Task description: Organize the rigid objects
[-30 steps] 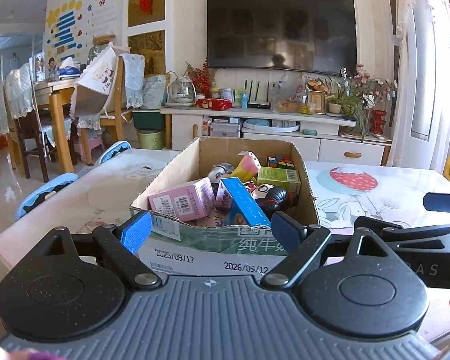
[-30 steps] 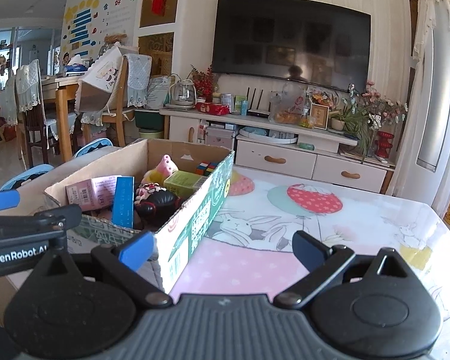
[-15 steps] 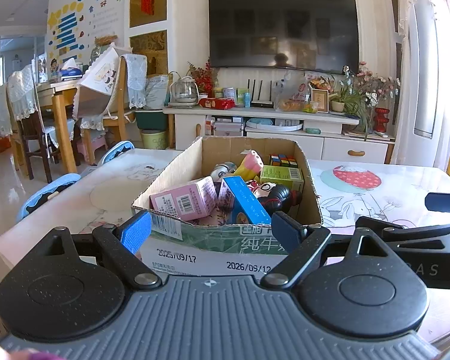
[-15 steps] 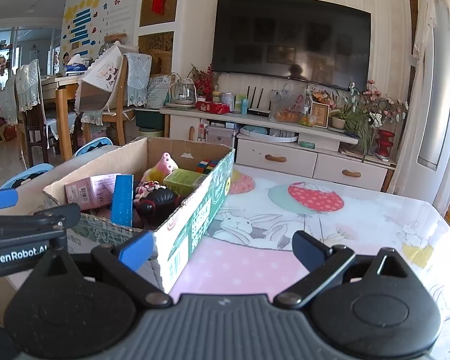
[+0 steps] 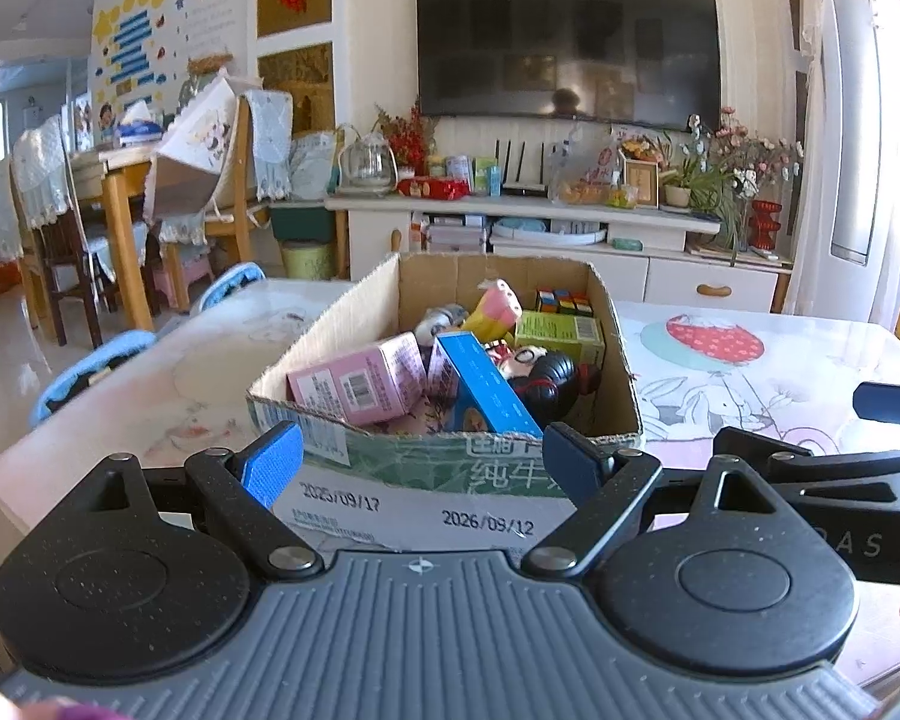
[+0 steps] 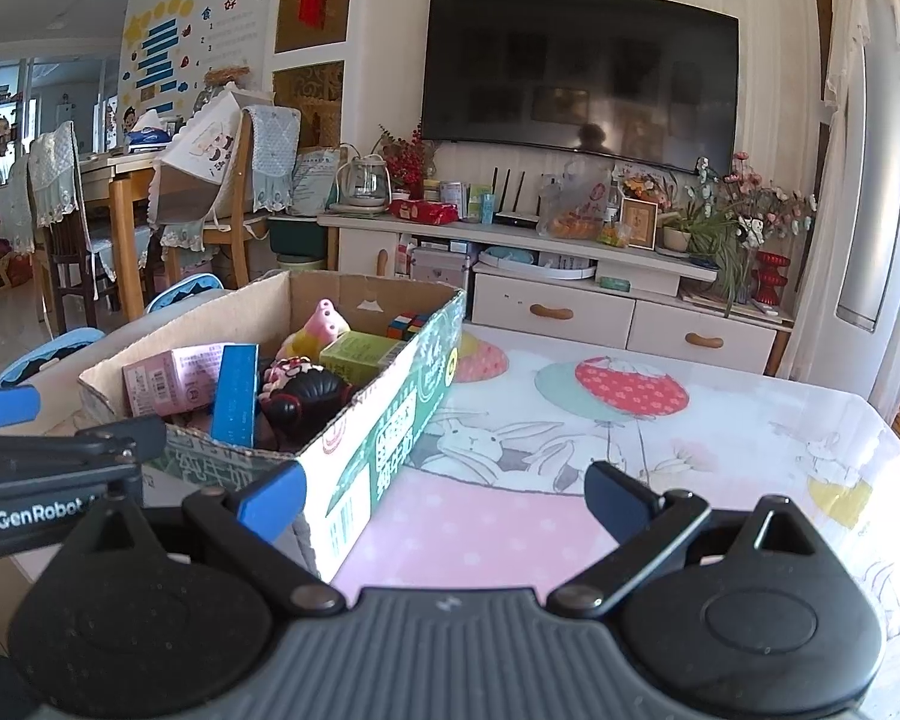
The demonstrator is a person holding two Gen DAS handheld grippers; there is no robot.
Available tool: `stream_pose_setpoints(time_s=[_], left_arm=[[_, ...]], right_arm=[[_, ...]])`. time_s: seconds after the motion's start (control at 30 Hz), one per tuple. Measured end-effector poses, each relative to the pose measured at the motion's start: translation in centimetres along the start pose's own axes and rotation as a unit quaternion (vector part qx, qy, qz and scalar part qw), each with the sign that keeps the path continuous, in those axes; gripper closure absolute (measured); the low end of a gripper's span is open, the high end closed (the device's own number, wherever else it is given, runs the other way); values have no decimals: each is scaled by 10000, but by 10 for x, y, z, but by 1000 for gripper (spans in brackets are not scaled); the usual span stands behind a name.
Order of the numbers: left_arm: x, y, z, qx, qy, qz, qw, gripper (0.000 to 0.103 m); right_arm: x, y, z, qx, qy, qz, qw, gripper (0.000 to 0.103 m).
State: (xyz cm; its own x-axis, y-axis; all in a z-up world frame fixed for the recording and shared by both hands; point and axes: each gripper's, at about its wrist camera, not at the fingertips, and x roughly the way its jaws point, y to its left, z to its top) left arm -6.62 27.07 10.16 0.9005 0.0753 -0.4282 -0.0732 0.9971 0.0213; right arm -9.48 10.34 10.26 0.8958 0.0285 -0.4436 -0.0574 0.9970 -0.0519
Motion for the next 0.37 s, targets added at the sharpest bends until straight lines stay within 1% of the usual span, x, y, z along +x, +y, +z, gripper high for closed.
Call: stream_pose_setpoints(time_s=[0.1, 0.23, 0.3, 0.37], left_arm=[[0, -1, 0, -96, 73, -69, 9999, 0], [-1, -8, 2, -96, 104, -95, 9999, 0], [-5, -14, 4, -123, 58, -142, 9998, 0], [-10, -22, 8, -146, -16, -231, 9996, 0]], right_arm=[[2, -4, -2, 40, -20, 8, 10000, 4], [4, -17, -4, 185, -36, 74, 9998, 4], [4, -28, -5, 294, -67, 85, 9995, 4], [4, -41, -6, 397, -148, -12, 9991, 3]])
